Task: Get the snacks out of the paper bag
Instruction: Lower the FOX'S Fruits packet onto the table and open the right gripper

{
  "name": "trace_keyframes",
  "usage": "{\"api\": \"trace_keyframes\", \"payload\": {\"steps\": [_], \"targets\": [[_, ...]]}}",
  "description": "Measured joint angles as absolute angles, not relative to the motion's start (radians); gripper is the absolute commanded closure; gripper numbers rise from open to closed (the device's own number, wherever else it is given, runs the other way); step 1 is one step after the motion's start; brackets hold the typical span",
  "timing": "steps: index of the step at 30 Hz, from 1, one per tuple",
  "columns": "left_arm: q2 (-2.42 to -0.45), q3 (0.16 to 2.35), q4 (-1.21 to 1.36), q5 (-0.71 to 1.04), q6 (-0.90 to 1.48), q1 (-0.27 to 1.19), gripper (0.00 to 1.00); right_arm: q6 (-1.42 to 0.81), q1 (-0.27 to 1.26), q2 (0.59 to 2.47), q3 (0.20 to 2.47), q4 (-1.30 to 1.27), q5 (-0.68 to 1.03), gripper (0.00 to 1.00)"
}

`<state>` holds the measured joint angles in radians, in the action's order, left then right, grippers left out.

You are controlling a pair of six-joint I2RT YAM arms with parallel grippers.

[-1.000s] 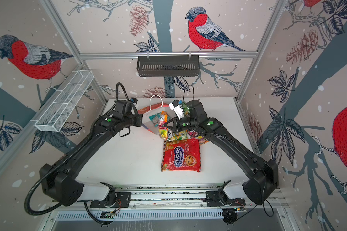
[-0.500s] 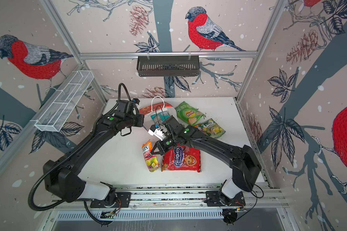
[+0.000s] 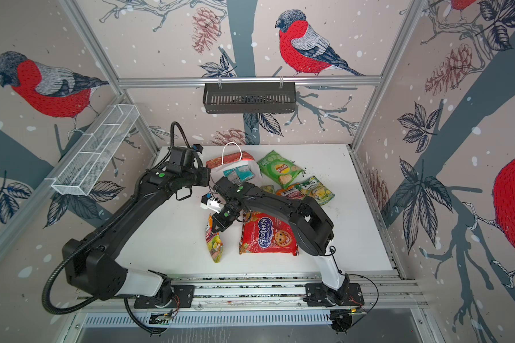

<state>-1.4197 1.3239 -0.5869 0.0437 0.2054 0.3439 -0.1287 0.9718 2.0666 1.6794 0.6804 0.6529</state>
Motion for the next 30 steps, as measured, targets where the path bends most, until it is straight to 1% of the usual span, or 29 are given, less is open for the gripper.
{"api": "trace_keyframes", "payload": {"steps": [9,14,16,19,26,30], "targets": [[-1.419,1.323,-0.588,0.055,0.201,0.326,1.0,-0.163,0.906,2.06,1.608,0.645,0.482,0.96],[-1.434,1.327,-0.588,0.057,0.186,0.324,1.0,-0.215,0.909,2.059,1.627,0.606,0.429,0.95],[-1.436,1.332,-0.589,0.056,0.185,0.324,1.0,-0.238,0.915,2.066,1.647,0.588,0.43,0.94],[-1.442,1.336,-0.589,0.056,0.184,0.324,1.0,-0.249,0.922,2.087,1.674,0.553,0.456,0.85],[-1.444,1.336,-0.591,0.057,0.184,0.324,1.0,-0.265,0.928,2.086,1.643,0.529,0.495,0.83],[-1.446,1.336,-0.591,0.06,0.184,0.324,1.0,-0.266,0.915,2.061,1.619,0.514,0.498,0.75]]}}
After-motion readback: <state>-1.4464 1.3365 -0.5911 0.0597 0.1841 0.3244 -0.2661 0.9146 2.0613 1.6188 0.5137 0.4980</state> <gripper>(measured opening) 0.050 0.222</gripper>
